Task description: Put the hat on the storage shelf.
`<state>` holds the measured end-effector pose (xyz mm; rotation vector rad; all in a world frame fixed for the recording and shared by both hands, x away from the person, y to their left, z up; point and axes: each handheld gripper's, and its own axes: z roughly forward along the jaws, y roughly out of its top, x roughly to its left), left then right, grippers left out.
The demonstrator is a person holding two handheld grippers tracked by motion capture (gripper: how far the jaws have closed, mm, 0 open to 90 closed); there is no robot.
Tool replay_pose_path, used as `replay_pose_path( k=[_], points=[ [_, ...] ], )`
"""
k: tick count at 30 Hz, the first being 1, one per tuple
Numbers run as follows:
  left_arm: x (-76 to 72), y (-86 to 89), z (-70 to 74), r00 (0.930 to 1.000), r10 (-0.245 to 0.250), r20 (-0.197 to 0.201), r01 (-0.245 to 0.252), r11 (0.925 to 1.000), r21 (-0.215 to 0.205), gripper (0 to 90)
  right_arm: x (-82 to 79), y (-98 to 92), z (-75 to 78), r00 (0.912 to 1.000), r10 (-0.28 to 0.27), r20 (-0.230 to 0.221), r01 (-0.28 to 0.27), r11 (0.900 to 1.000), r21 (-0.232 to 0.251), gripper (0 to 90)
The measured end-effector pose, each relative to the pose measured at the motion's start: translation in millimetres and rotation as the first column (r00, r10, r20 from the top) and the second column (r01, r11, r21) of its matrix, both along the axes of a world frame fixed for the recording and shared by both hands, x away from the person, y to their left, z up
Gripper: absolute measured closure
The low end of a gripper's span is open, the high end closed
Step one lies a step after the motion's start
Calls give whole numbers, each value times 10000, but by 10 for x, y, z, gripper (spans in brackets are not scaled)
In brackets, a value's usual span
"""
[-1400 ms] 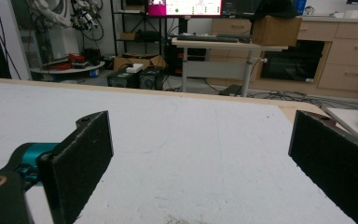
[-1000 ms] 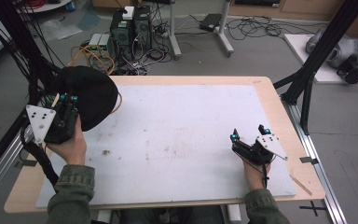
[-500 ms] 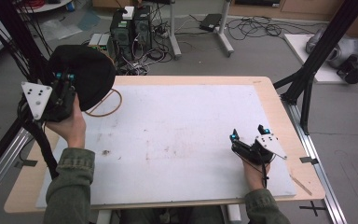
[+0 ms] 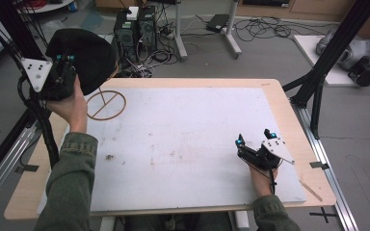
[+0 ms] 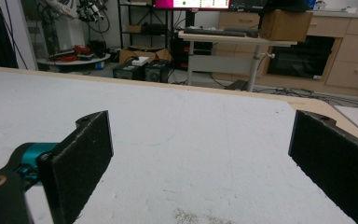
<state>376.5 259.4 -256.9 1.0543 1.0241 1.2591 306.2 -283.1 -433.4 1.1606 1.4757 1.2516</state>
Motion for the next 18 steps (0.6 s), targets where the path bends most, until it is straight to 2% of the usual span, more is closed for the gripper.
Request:
replay_pose_path(
  k=[4, 11, 18],
  points=[
    [154, 55, 48, 9999, 128, -71, -128, 9999, -101, 871, 6, 7, -4, 10000, 43, -58, -43, 10000, 16, 54],
    [393, 136, 97, 9991, -25, -426, 16, 9998, -204, 871, 21, 4, -10, 9999, 92, -96, -92, 9999, 40, 54],
    [540, 197, 110, 9948, -234, -996, 221, 9997, -141, 870, 18, 2, -9, 9998, 121, -126, -120, 9999, 93, 54]
  ],
)
